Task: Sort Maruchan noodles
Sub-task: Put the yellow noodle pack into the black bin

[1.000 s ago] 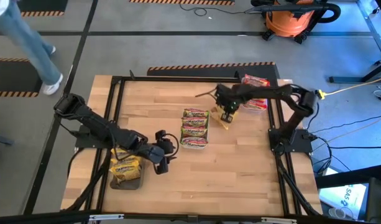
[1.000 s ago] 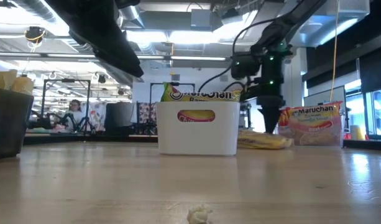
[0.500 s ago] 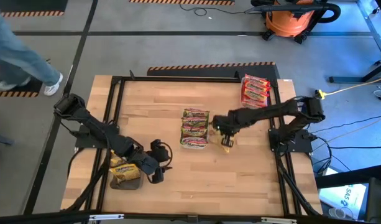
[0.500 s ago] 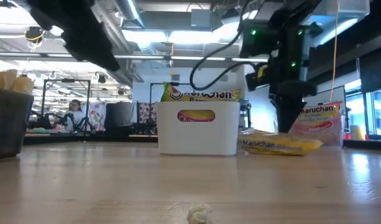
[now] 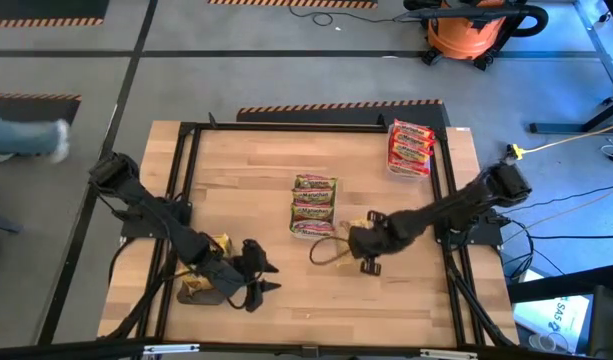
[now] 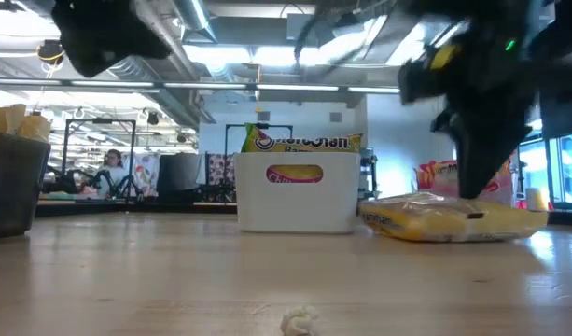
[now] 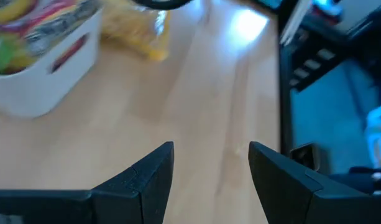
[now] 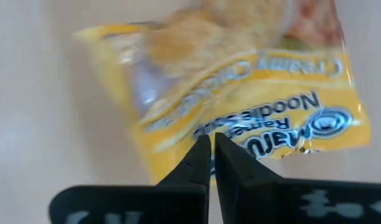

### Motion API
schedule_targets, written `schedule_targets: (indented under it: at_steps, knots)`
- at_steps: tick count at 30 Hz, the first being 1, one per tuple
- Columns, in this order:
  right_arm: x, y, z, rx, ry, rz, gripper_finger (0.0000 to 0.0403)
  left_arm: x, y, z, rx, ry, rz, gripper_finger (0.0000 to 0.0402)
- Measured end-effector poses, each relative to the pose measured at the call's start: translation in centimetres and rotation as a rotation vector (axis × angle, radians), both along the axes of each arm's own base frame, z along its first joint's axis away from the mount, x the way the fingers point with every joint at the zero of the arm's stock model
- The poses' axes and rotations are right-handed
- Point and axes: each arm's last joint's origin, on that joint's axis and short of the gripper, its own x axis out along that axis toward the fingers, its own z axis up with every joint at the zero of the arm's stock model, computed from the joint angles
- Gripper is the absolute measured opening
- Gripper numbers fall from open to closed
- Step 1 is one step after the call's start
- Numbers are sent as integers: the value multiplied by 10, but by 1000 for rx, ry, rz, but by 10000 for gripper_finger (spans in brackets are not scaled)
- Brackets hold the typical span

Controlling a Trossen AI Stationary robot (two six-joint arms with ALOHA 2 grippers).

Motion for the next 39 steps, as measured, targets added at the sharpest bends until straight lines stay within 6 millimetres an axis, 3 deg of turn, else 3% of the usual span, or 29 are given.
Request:
schedule_targets:
  at_steps: [4, 8, 11, 15, 21, 32, 36, 39]
  knots:
    - [-8, 24, 22, -11, -99, 17, 1, 12, -17, -5, -43, -118, -38, 202]
    - [-18, 32, 31, -111, -197, -44, 1, 22, -29, -22, -60, -156, -34, 202]
    - [-18, 27, 23, -201, -270, -125, 1, 29, -32, -37, -61, -156, -9, 202]
    - [-17, 19, -3, -243, -338, -195, 1, 36, -32, -51, -88, -144, 24, 202]
    - [-18, 23, -30, -113, -364, -161, 1, 38, -33, -58, -96, -129, 38, 202]
    - [-14, 81, -34, 154, -503, 85, 1, 39, -34, -54, -93, -167, 31, 201]
    - [-11, 87, -27, 234, -536, 102, 1, 43, -34, -58, -93, -170, 38, 201]
    - [-17, 88, -8, 272, -572, 73, 1, 53, -40, -62, -89, -168, 42, 201]
